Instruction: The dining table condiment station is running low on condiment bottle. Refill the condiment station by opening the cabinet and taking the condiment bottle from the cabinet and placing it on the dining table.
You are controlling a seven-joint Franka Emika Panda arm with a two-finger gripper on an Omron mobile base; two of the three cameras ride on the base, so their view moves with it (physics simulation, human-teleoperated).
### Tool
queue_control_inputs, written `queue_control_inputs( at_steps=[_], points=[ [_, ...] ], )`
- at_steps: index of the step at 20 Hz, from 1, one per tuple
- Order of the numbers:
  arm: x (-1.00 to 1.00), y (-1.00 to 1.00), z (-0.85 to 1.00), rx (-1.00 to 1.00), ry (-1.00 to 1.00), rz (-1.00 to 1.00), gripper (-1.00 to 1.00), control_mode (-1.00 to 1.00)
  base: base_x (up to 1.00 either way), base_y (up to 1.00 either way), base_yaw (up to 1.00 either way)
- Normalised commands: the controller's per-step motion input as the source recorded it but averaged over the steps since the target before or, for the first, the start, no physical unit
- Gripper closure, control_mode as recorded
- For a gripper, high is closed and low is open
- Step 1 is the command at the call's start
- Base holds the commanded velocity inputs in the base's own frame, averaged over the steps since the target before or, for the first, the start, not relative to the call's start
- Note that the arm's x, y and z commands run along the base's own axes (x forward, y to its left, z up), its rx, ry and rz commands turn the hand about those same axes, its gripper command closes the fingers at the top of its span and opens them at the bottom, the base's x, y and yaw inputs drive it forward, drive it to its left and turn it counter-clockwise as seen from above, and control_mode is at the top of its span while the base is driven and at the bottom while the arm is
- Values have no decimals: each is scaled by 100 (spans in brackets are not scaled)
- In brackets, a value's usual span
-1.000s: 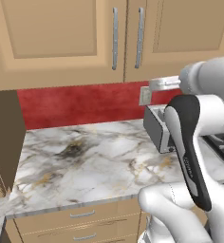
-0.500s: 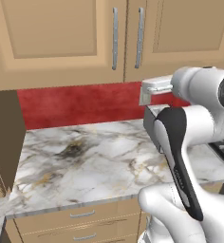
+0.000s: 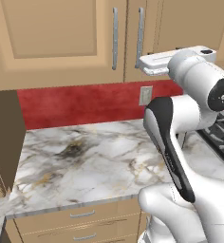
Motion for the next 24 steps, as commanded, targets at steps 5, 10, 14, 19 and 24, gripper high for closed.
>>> queue_control_inputs(
  at_steps=[5,10,14,19,24],
  points=[
    [27,0,15,0,-2,0,-100,-100,0,0,0],
    [29,0,-2,0,0,0,-100,-100,0,0,0],
    [51,0,-4,0,10,-2,-100,-100,0,0,0],
    [49,0,-1,0,7,-1,-100,-100,0,0,0],
    [45,0,0,0,4,-1,-100,-100,0,0,0]
  ],
)
